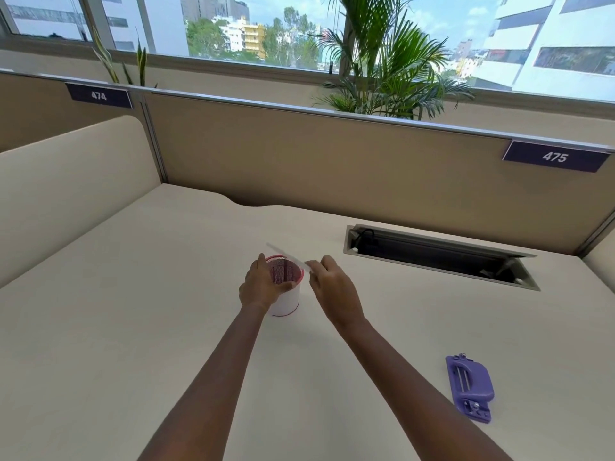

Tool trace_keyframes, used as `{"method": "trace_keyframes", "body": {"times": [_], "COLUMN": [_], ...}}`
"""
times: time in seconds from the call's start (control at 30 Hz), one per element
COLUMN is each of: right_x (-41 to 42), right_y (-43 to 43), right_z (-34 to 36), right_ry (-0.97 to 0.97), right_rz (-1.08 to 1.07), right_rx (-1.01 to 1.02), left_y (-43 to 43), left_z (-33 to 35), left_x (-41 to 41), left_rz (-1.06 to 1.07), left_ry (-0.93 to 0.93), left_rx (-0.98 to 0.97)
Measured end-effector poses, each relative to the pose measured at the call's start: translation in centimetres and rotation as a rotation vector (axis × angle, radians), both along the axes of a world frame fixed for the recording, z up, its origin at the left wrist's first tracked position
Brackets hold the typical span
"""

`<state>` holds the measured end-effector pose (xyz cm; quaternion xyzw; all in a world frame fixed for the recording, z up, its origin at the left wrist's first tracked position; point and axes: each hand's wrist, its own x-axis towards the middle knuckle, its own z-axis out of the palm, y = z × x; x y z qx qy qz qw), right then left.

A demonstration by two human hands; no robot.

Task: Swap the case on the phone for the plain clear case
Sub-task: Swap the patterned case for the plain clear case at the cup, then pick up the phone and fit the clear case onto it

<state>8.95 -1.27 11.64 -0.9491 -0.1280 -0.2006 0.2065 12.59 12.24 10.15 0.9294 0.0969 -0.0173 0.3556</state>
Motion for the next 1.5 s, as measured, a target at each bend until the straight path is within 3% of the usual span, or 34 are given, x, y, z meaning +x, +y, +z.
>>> {"method": "trace_keyframes", "body": {"times": [0.1, 0.2, 0.3, 0.37, 0.47, 0.6, 0.7, 0.77, 1.0, 1.13, 1.23, 1.37, 1.43, 1.5], "right_x": [0.5, 0.5, 0.1, -0.5, -1.6, -3.0, -4.1, -4.9, -7.8, -9.3, -10.0, -11.1, -11.5, -11.7], "right_y": [-0.3, -0.5, -1.0, -1.3, -2.1, -3.3, -4.1, -4.5, -6.3, -7.9, -10.7, -16.0, -18.2, -20.0], "right_z": [-0.4, -0.3, 0.2, 0.6, 0.9, 0.6, 0.2, 0.0, -1.4, -2.0, -2.7, -4.5, -5.3, -6.0], "right_ry": [0.161, 0.207, 0.459, 0.599, 0.722, 0.770, 0.789, 0.794, 0.795, 0.803, 0.622, 0.232, 0.250, 0.369], "right_rz": [-0.041, -0.098, -0.116, -0.102, -0.046, -0.005, 0.005, -0.005, -0.030, -0.095, -0.305, -0.681, -0.819, -0.881], "right_rx": [-0.051, 0.344, 0.920, 1.179, 1.386, 1.475, 1.488, 1.489, 1.485, 1.311, 1.078, 0.526, 0.448, 0.510], "left_y": [0.0, 0.0, 0.0, 0.0, -0.1, -1.0, -2.7, -4.4, -9.2, -10.9, -11.6, -12.4, -12.8, -13.3], "left_z": [0.1, 0.1, 0.1, 0.0, -0.1, -0.3, 0.1, 0.2, -2.3, -3.4, -3.7, -3.9, -4.1, -4.3], "left_x": [-0.1, -0.1, -0.1, 0.0, 0.0, -0.8, -2.4, -3.5, -6.4, -7.2, -7.7, -8.5, -8.8, -9.0], "left_rz": [-0.015, -0.016, -0.022, -0.023, -0.029, -0.001, 0.026, -0.031, -0.189, -0.143, -0.069, -0.055, -0.054, -0.048], "left_ry": [0.001, 0.009, 0.008, 0.004, -0.013, -0.139, -0.364, -0.374, 0.234, 0.423, 0.488, 0.561, 0.591, 0.619], "left_rx": [0.006, 0.020, 0.023, 0.028, 0.015, -0.023, -0.191, -0.396, -1.258, -1.610, -1.760, -1.791, -1.791, -1.786]}}
